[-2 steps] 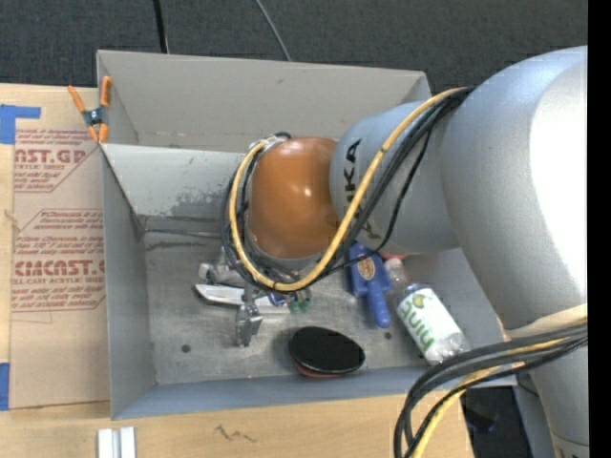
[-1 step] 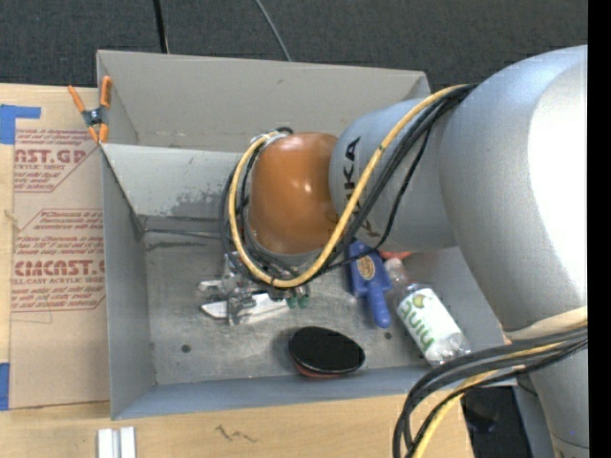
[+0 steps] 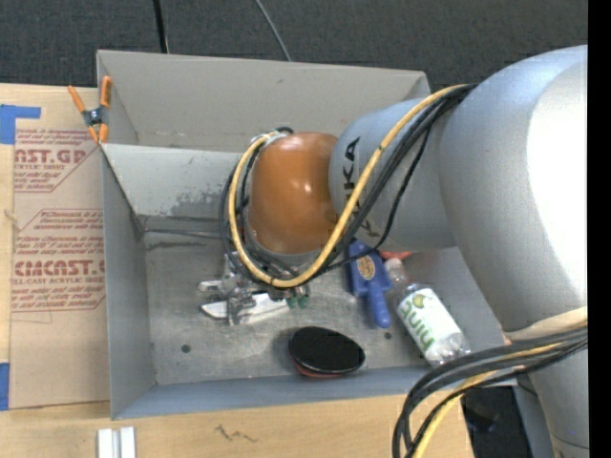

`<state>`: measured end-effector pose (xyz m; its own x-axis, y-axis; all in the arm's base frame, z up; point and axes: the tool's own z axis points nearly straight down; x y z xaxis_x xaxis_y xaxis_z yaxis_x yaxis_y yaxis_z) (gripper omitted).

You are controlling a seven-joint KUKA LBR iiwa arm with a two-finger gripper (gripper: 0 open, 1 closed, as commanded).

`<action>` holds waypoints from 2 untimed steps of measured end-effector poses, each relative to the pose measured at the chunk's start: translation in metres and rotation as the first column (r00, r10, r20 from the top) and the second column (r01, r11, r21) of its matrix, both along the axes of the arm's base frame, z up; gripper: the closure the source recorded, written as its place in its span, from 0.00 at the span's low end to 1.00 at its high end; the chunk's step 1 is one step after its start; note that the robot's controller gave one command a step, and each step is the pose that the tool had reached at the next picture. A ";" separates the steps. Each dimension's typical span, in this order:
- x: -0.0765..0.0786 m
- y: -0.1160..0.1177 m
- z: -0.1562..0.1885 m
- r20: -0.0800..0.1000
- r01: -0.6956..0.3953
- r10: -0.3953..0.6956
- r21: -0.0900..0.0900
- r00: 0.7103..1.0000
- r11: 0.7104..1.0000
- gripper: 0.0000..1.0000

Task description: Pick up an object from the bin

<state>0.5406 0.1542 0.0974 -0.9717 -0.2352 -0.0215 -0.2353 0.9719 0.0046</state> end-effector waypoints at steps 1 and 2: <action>-0.017 0.010 0.086 -0.021 -0.100 0.100 -0.008 0.995 0.995 1.00; -0.017 0.010 0.086 -0.021 -0.100 0.100 -0.008 0.995 0.995 1.00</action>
Offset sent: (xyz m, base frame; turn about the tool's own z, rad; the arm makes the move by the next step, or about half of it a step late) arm 0.0000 0.0000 0.0000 0.0000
